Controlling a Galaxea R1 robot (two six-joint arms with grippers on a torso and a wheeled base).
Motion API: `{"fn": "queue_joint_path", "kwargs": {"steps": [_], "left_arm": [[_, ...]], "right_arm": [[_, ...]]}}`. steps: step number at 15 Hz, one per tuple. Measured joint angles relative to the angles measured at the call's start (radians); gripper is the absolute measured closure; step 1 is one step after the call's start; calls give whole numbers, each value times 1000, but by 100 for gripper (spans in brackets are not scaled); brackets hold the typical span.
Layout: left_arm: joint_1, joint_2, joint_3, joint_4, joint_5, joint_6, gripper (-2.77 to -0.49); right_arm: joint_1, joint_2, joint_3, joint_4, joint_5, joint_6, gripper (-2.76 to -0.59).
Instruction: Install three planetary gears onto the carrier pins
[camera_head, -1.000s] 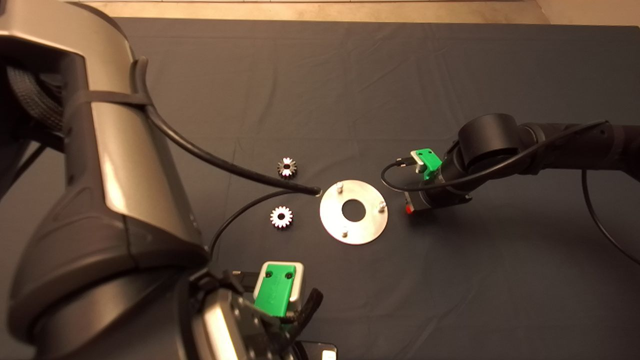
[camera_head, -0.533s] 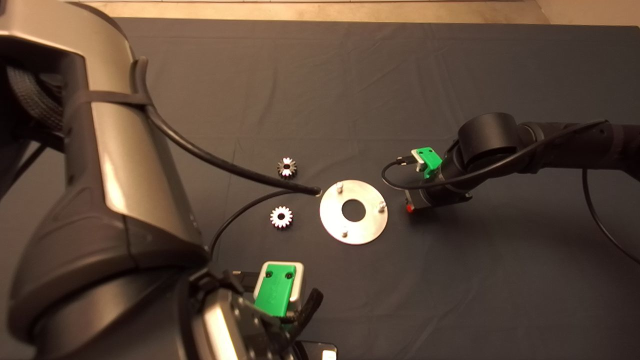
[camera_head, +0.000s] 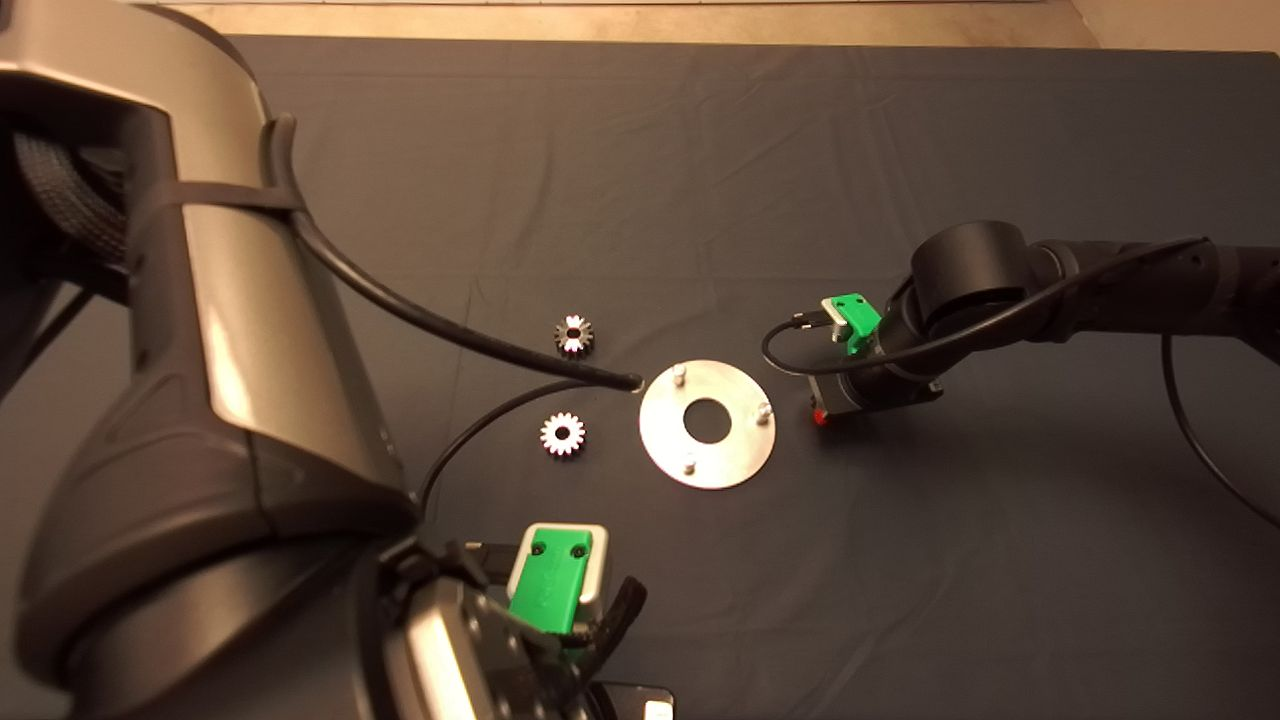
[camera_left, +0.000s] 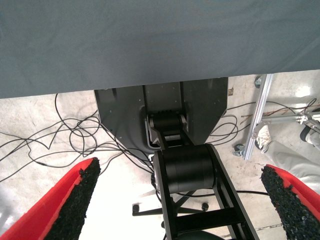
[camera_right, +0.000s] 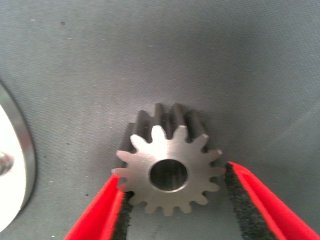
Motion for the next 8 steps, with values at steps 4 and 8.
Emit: {"fn": "queue_joint_path", "kwargs": {"steps": [4, 8], "left_arm": [[0, 0, 0, 0, 0, 0, -234], [0, 2, 0, 0, 0, 0, -234]], "right_arm": [[0, 9, -3, -1, -5, 0, -139], [2, 14, -14, 1, -4, -4, -139]]}}
